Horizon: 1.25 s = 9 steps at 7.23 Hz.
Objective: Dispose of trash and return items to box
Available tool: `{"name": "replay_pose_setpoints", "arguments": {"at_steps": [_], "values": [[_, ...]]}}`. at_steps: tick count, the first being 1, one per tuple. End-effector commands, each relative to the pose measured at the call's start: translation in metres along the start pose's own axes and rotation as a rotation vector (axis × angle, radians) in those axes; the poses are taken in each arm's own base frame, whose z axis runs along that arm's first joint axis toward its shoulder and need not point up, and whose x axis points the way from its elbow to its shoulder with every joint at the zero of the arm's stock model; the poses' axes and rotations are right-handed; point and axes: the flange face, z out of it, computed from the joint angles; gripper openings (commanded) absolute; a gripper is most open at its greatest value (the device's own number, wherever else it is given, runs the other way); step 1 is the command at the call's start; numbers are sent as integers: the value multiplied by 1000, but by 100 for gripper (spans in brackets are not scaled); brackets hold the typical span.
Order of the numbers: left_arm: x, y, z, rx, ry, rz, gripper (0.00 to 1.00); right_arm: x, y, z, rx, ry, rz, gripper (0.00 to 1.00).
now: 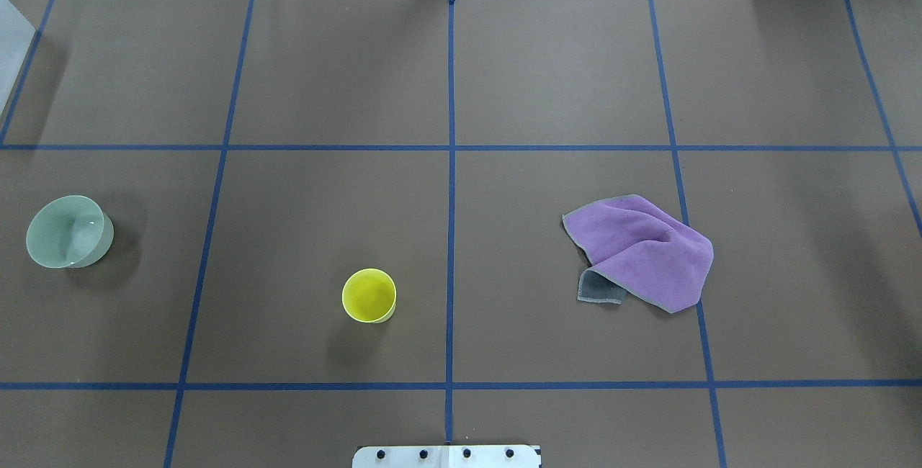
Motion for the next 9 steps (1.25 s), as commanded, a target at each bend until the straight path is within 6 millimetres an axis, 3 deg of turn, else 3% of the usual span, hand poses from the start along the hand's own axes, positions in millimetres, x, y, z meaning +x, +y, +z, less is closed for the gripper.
{"name": "replay_pose_setpoints", "arguments": {"at_steps": [1, 5, 7, 9], "values": [[20, -1, -12, 23, 20, 36, 98, -1, -3, -2, 5, 0, -4, 100], [21, 0, -3, 16, 23, 45, 98, -3, 3, -2, 5, -3, -6, 100], [39, 1, -16, 60, 111, 29, 98, -5, 5, -4, 9, -5, -6, 100], [43, -1, -12, 50, 124, -16, 98, -7, 7, -6, 13, 2, 33, 100]]}}
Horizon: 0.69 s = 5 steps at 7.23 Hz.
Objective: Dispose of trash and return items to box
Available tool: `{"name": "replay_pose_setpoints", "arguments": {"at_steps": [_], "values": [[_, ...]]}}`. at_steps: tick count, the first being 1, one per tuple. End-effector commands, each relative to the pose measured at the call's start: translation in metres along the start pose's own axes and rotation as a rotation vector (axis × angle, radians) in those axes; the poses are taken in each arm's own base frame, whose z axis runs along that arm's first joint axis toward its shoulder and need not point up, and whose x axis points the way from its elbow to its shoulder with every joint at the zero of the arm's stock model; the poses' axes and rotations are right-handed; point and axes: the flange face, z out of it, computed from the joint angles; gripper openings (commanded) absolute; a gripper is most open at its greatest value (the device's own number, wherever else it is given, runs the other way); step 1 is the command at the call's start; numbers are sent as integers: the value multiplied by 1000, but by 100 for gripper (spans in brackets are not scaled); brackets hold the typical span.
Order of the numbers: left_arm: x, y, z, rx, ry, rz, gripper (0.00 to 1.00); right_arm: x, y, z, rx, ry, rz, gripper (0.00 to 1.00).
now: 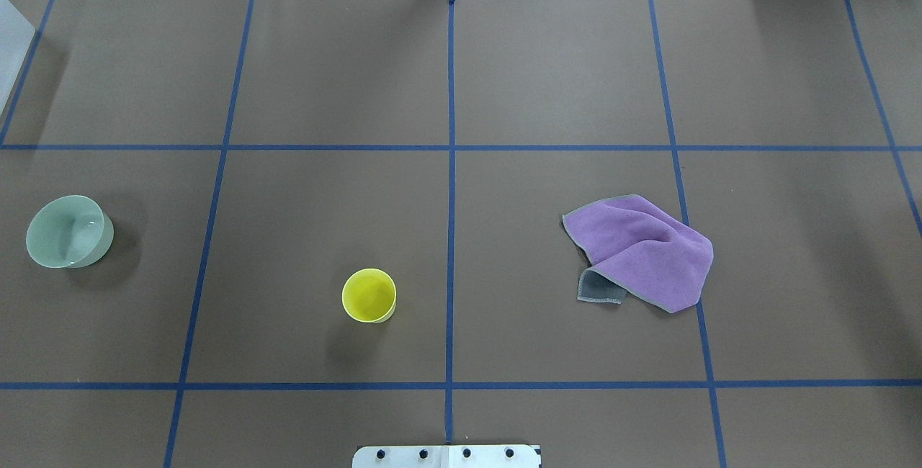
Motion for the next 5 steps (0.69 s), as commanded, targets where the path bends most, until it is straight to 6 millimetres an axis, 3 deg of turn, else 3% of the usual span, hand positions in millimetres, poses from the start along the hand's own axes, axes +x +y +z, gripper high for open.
{"name": "replay_pose_setpoints", "arguments": {"at_steps": [1, 3, 4, 5], "values": [[13, 2, -2, 2, 19, -1, 98, -4, -12, -7, 17, 7, 10, 100], [17, 7, 7, -17, 21, 9, 98, -22, -24, -10, 71, -11, -58, 100], [10, 11, 12, -30, 21, -6, 98, -47, -33, 4, 56, -16, -102, 100], [-4, 29, 23, -59, 14, -35, 98, -75, -43, 15, 81, -21, -130, 100]]}}
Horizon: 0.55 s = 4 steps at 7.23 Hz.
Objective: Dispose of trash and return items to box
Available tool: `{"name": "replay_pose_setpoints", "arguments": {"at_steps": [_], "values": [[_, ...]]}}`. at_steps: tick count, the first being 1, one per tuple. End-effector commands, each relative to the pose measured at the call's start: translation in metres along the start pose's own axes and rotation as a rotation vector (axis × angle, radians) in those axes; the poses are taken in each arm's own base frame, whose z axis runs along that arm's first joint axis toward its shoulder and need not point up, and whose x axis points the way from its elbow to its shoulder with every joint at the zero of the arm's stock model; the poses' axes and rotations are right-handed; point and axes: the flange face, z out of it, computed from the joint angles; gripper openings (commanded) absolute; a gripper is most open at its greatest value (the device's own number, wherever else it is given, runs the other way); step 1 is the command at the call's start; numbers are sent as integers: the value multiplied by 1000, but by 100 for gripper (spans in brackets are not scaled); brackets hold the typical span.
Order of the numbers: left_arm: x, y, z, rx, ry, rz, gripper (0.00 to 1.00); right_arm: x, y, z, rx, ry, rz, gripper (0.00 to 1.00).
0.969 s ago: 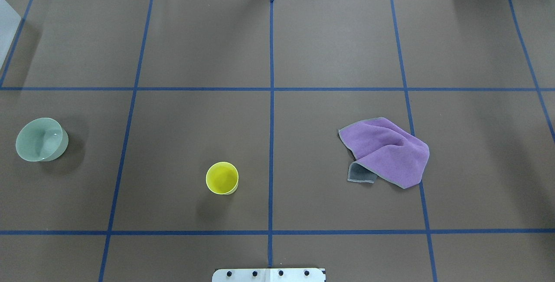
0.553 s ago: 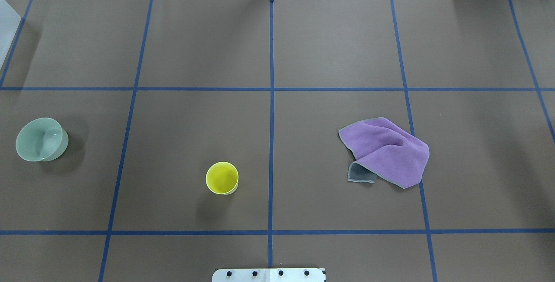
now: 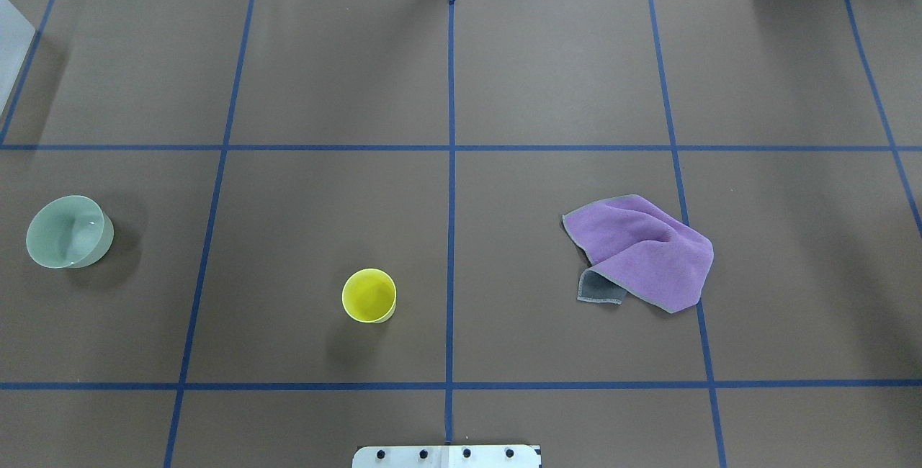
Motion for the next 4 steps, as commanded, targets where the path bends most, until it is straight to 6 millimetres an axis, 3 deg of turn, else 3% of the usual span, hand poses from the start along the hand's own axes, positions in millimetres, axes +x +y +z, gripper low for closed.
{"name": "replay_pose_setpoints", "arguments": {"at_steps": [1, 2, 4], "values": [[-11, 17, 7, -21, -2, -24, 98, -59, -21, 29, 28, -30, -17, 100], [-1, 22, -3, -2, -1, -6, 98, -91, -24, 48, 39, -56, -12, 98], [20, 19, -21, 36, 8, 43, 98, -128, -13, 81, 53, -105, 11, 97]]}}
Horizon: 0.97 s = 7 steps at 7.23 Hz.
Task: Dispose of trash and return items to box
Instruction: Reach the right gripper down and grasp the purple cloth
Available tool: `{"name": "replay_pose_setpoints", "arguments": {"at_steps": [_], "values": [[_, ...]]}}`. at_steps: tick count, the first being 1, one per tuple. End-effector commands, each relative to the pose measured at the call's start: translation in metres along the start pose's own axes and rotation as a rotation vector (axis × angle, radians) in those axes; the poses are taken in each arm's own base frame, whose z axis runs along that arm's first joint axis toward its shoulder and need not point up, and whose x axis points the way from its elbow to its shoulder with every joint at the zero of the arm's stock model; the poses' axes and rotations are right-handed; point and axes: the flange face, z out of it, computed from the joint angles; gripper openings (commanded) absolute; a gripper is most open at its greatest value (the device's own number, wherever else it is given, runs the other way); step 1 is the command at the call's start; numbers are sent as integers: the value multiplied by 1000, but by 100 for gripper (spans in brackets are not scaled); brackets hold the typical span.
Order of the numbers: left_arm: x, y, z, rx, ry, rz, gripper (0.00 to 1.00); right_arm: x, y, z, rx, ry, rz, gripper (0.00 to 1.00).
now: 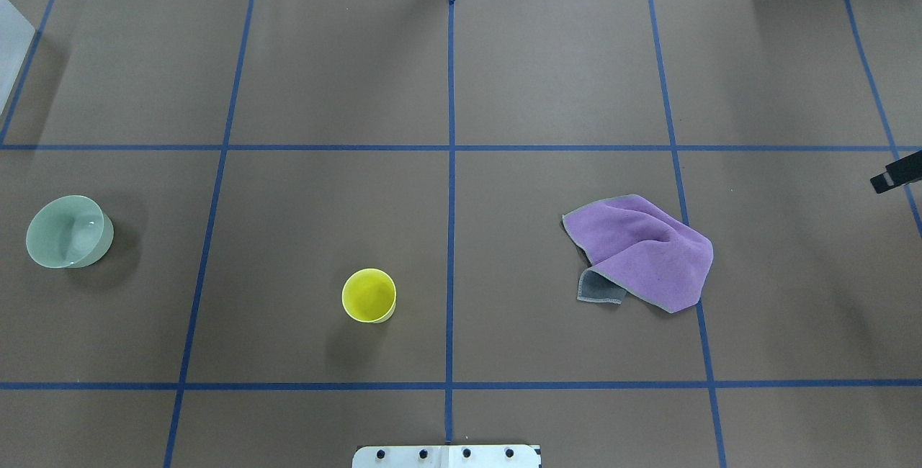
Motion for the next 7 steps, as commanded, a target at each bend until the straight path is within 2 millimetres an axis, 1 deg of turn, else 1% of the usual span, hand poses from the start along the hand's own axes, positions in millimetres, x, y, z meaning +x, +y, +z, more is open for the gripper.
{"name": "replay_pose_setpoints", "arguments": {"at_steps": [1, 2, 3, 4, 5, 6, 7], "values": [[16, -1, -10, 20, 33, 32, 98, -59, 6, 53, 31, 12, 39, 97], [20, 2, -11, 14, 64, 30, 98, -77, 7, 75, 74, 42, 35, 93], [25, -5, -12, 18, 67, 37, 98, -96, 3, 93, 70, 13, 36, 93], [36, -4, -21, 33, 77, 54, 98, -127, 2, 112, 51, -17, 99, 93], [36, -4, -22, 35, 74, 55, 98, -172, 0, 129, 66, -40, 76, 93], [34, -2, -21, 34, 72, 57, 98, -208, 1, 151, 69, -41, 68, 91], [33, -5, -19, 33, 69, 56, 98, -221, -5, 163, 73, -40, 58, 90]]}}
